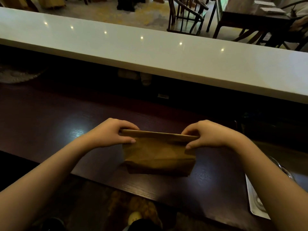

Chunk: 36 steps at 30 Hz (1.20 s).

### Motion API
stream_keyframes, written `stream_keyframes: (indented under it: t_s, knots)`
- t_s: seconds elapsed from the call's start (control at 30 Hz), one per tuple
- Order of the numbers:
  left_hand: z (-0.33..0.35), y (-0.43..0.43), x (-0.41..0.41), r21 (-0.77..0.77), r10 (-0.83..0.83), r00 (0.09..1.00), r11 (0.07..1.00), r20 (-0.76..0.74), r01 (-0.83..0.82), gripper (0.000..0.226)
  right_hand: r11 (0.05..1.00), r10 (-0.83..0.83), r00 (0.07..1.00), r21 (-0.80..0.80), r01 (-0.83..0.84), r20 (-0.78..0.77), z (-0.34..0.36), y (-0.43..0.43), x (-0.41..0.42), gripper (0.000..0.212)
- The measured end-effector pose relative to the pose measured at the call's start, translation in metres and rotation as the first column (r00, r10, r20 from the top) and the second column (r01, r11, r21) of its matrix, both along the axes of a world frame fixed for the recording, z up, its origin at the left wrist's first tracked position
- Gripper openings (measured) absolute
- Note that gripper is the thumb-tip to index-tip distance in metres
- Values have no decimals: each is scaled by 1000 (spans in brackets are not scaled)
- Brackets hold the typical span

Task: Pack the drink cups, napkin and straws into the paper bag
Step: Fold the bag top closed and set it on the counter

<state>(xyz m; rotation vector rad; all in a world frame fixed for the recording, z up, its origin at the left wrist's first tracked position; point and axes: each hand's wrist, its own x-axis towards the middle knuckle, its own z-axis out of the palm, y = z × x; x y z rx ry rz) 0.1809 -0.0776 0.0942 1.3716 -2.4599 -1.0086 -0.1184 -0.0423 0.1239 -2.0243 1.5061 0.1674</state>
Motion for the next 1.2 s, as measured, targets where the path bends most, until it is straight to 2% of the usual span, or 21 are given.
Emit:
stream_keyframes:
  t_s: [0.1,0.17,0.23,0.33,0.43,0.57,0.77,0.83,1.03,1.13,1.2]
  knots:
    - [-9,8,9,9,123,976,992,-179,-123,27,986,-139,949,-52,160,284,-22,13,-18,23]
    - [-18,14,10,-7,189,948,980,-255,-197,28,937,-252,817,-79,340,518,-40,22,-20,16]
    - [-25,16,8,-14,256,913,961,-318,-275,30,862,-338,652,-55,504,678,-53,28,-16,12]
    - [-26,12,4,-54,290,893,943,-344,-328,35,782,-376,488,-12,623,788,-59,30,-8,20]
    - [-16,3,1,-64,294,866,935,-404,-348,36,748,-362,390,14,663,846,-46,23,-4,21]
    - [21,-19,-5,-58,276,835,938,-477,-343,11,714,-308,331,-13,700,892,-10,12,-6,23]
    - [122,-64,-28,-158,177,864,947,-472,-280,9,643,-239,312,-91,760,920,75,-9,-22,9]
    - [162,-82,-42,-202,137,868,944,-478,-261,6,600,-212,358,-168,782,909,109,-20,-31,10]
    - [253,-134,-94,-288,48,881,935,-471,-205,21,544,-186,376,-224,809,908,194,-61,-70,9]
    - [268,-163,-121,-267,57,871,940,-488,-211,24,540,-203,365,-207,816,909,211,-86,-96,27]
    - [268,-180,-139,-248,77,868,943,-490,-223,24,534,-224,372,-205,820,901,214,-104,-115,30]
